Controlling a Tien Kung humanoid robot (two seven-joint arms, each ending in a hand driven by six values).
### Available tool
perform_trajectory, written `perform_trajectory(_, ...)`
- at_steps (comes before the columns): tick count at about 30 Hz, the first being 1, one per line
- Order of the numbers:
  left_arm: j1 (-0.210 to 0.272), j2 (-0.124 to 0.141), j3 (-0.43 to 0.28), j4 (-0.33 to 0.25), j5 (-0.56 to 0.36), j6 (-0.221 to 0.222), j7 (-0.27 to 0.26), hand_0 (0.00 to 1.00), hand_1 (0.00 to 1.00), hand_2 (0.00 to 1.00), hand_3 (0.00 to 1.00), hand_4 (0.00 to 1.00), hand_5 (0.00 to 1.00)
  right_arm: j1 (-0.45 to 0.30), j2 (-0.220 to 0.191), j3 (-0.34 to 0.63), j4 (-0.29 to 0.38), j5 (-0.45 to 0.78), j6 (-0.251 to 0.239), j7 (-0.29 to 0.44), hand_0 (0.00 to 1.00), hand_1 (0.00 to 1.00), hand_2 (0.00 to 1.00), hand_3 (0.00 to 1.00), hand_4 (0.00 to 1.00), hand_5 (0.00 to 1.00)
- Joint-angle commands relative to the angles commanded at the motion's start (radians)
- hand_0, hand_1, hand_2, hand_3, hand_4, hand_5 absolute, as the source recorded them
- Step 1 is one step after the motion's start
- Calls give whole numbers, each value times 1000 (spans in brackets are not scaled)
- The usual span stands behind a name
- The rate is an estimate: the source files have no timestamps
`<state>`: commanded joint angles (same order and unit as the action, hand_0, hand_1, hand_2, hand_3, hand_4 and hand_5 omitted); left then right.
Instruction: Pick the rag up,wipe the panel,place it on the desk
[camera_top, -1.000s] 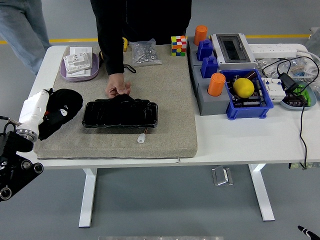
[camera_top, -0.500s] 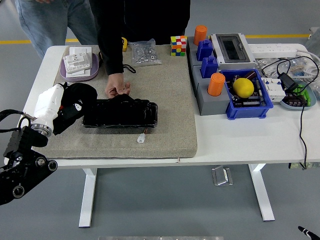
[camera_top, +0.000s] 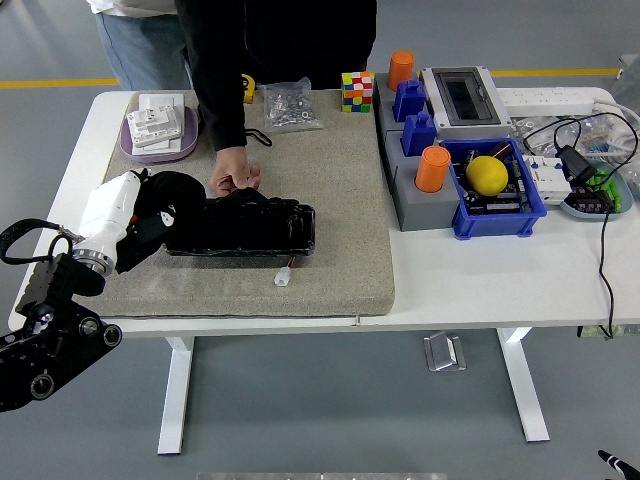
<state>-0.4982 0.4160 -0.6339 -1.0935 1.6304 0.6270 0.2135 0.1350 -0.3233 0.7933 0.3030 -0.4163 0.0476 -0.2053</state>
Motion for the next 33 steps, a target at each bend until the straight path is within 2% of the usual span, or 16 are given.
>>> perform_trajectory(18, -48, -45, 81, 11, -2, -2, 15, 203, 97, 524, 508, 340, 2, 5, -12, -6, 2, 4, 5, -3, 768, 599, 708, 645, 998, 586)
perform_trajectory(33, -102, -105, 161, 20, -7, -7, 32, 200, 93, 526, 508, 324, 2, 12, -28, -15, 2, 7, 12, -6, 768, 600, 709, 646, 998, 589)
